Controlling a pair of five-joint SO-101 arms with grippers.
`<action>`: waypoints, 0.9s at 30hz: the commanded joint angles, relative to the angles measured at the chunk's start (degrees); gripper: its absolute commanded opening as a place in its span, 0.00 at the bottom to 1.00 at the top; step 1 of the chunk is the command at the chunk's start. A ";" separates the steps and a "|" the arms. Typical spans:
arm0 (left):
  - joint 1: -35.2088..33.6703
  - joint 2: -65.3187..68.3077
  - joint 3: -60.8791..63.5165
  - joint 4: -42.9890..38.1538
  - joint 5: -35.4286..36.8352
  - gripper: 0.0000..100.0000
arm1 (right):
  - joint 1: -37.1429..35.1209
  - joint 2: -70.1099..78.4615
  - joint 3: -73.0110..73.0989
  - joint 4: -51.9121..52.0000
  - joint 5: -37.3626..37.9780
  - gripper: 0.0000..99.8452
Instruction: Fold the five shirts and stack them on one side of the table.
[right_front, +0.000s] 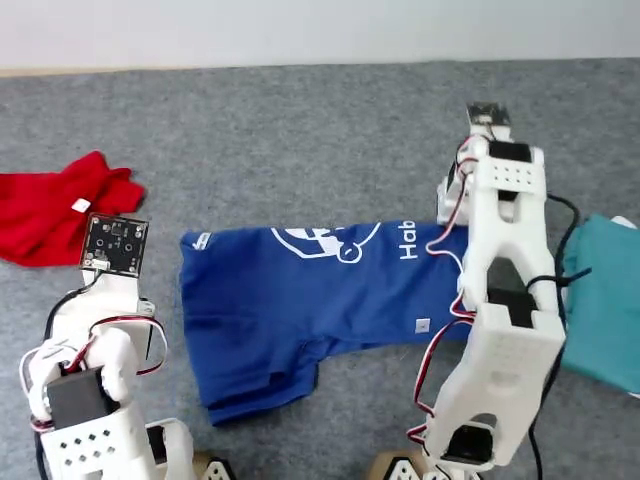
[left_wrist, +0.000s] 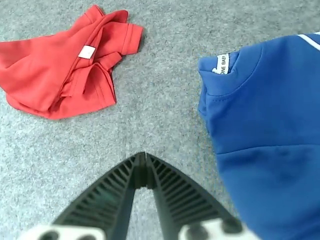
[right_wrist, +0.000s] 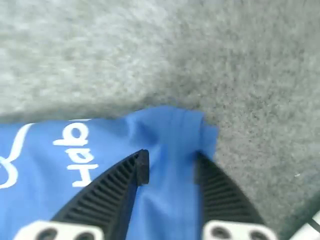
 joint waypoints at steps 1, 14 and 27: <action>-0.18 0.09 -0.31 -1.32 0.00 0.00 | -1.54 -0.75 -8.00 5.85 0.44 0.19; -0.18 0.09 -0.31 -1.41 0.00 0.00 | 1.10 -4.18 -11.69 24.13 4.40 0.19; -0.18 0.09 -0.31 -1.41 0.00 0.00 | 3.30 -4.44 7.03 23.16 3.78 0.19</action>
